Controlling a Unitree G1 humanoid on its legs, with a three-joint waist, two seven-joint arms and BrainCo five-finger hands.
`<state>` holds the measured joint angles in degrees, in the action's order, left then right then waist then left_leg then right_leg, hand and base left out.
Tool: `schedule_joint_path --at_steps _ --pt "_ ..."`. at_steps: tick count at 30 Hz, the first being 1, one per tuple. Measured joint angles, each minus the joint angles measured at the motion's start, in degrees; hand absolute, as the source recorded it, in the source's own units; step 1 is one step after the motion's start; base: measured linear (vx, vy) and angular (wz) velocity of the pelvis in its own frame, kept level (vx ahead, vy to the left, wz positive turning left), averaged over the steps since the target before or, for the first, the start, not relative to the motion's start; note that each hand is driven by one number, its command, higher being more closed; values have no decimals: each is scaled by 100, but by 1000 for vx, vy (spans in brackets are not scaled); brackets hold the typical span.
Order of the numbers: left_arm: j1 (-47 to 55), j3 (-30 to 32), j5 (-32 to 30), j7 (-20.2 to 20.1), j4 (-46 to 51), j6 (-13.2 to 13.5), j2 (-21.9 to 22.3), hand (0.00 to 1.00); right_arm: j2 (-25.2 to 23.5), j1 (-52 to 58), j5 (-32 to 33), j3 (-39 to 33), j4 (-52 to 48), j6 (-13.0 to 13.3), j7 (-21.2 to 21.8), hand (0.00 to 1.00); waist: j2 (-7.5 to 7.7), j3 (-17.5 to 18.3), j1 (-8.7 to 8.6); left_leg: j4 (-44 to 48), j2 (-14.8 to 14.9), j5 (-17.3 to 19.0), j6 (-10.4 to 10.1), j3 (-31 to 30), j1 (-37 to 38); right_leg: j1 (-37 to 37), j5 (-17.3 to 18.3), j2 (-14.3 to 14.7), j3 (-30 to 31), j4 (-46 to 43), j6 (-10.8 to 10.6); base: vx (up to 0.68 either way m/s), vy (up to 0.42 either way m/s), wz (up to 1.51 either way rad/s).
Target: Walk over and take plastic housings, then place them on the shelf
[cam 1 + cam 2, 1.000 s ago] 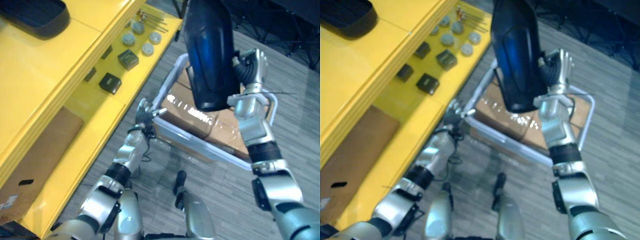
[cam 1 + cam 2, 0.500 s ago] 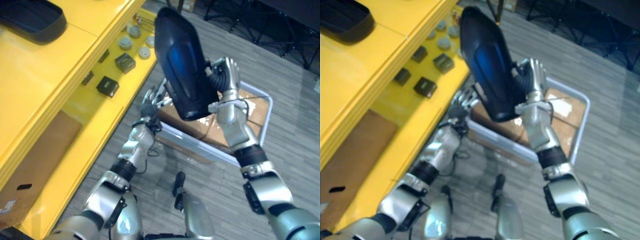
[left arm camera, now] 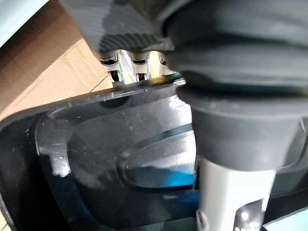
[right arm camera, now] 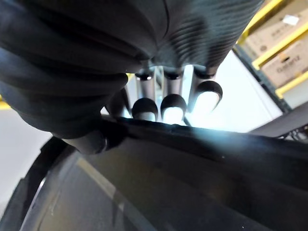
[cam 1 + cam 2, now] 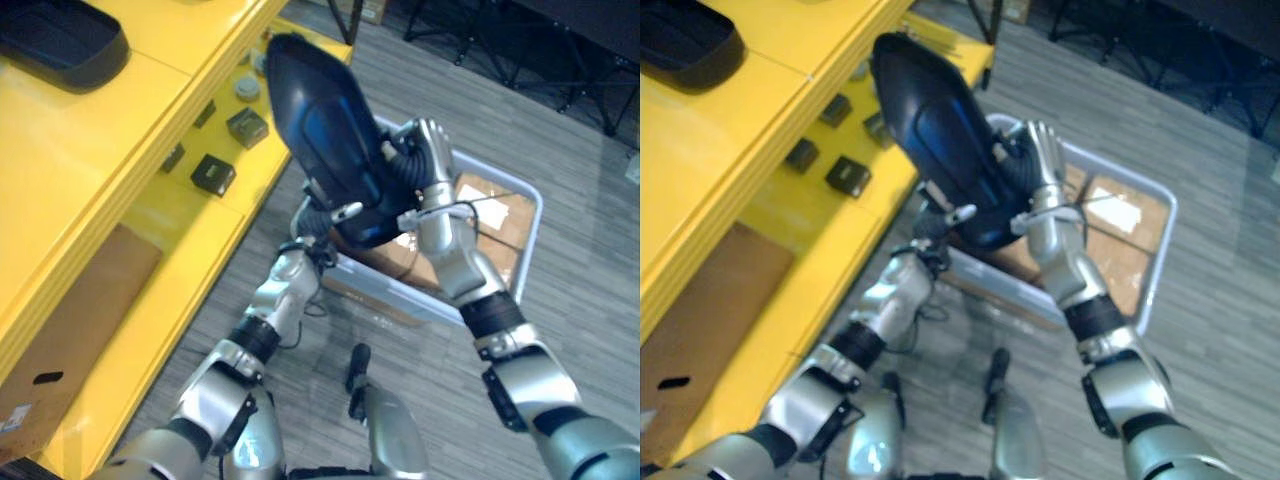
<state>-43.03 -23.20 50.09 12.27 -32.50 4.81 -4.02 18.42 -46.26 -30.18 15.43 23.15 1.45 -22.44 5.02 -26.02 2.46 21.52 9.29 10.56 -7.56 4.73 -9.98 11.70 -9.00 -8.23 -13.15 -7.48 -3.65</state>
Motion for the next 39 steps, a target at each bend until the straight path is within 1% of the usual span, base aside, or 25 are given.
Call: schedule_joint_path --at_steps 2,3,6,9,11,12,13,15,17,20,21,24,27,29,30,32,35,39 --pt "-15 -3 191 -2 -1 2 -2 0 -11 1 0 4 -5 29 -3 100 2 1 0 -15 -8 -8 0 0 -3 0 -4 -5 -3 20 -5 0 0 0" --pt "-15 -5 391 -14 -5 3 -2 100 -29 6 0 10 -4 41 -3 100 2 1 -1 -18 -8 -8 0 0 -2 0 -10 -4 -4 32 -6 0 0 0" --pt "-15 -11 815 -155 -8 30 -2 100 -44 6 1 39 -5 55 -15 100 2 1 -3 -39 -14 -25 -6 1 7 0 -45 -3 -12 86 -2 0 0 0" --pt "-14 -16 906 -199 -11 142 -2 100 -57 10 2 67 -5 55 -23 100 2 1 -7 -116 -44 -87 -11 1 44 0 -51 -31 -23 101 -3 7 5 1" --pt "-14 -15 1054 -213 -10 335 -2 100 -60 24 6 164 -5 58 -33 100 2 1 -13 -179 -51 -119 -20 12 101 -25 -51 -37 -23 108 -3 0 0 0" --pt "-13 -13 1074 -212 -18 355 -5 100 -72 39 10 171 -8 75 -54 100 2 1 -18 -188 -51 -123 -19 10 116 -45 -51 -37 -28 118 -3 0 0 0" --pt "-13 -12 1082 -201 -20 400 -13 100 -103 73 16 190 -44 140 -145 100 2 1 -24 -195 -45 -123 -19 7 149 -91 -55 -37 -34 146 3 0 0 0" --pt "-13 -7 1089 -199 -20 514 -13 100 -127 97 20 197 -153 211 -176 100 2 1 -28 -218 -46 -122 -19 16 164 -109 -60 -38 -30 167 8 0 0 0" --pt "-13 3 1120 -197 -20 685 -13 100 -172 131 23 227 -267 293 -265 100 2 1 -30 -262 -49 -125 -17 18 190 -142 -78 -47 -30 217 2 0 0 0" --pt "-13 -14 1312 -199 -19 768 -6 100 -243 144 26 227 -343 355 -272 100 2 1 -30 -307 -62 -134 -15 25 195 -152 -78 -63 -30 217 1 0 0 0" --pt "-13 -32 1472 -211 -18 782 -6 100 -246 173 26 227 -378 358 -274 100 2 1 -30 -320 -69 -135 -14 25 196 -151 -80 -69 -30 218 -3 0 0 0" --pt "-13 -76 1625 -262 -18 781 -3 100 -247 224 28 230 -405 393 -371 100 2 1 -35 -344 -91 -142 -6 29 203 -128 -80 -73 -32 220 -7 26 8 1" --pt "-12 -78 1689 -337 -17 781 -2 100 -253 238 33 231 -410 487 -406 100 2 1 -36 -400 -120 -184 4 51 198 -63 -84 -83 -25 219 -13 42 9 -1" --pt "-12 -80 1625 -337 -17 785 -2 100 -249 249 44 230 -413 500 -426 100 2 1 -38 -432 -119 -199 -1 51 210 -59 -80 -80 -26 219 -15 42 7 0" --pt "-12 -94 1558 -334 -17 789 -2 100 -242 260 52 228 -414 501 -437 0 2 1 -42 -457 -121 -208 -3 52 221 -58 -78 -80 -26 218 -14 38 7 0" --pt "-7 -107 1390 -311 -17 804 -2 100 -227 291 89 226 -416 509 -460 0 2 1 -41 -490 -125 -223 -6 55 241 -60 -74 -81 -26 217 -13 0 0 0" --pt "32 -140 935 -98 -1 890 -3 100 -175 457 141 222 -420 558 -476 0 2 1 -38 -515 -118 -234 -8 60 298 -76 -26 -83 -18 160 -12 0 0 0" --pt "48 -177 401 269 65 889 -7 100 -99 652 262 207 -412 564 -490 0 2 0 -33 -515 -104 -231 -10 55 304 -75 4 -92 -10 118 -16 0 0 0"
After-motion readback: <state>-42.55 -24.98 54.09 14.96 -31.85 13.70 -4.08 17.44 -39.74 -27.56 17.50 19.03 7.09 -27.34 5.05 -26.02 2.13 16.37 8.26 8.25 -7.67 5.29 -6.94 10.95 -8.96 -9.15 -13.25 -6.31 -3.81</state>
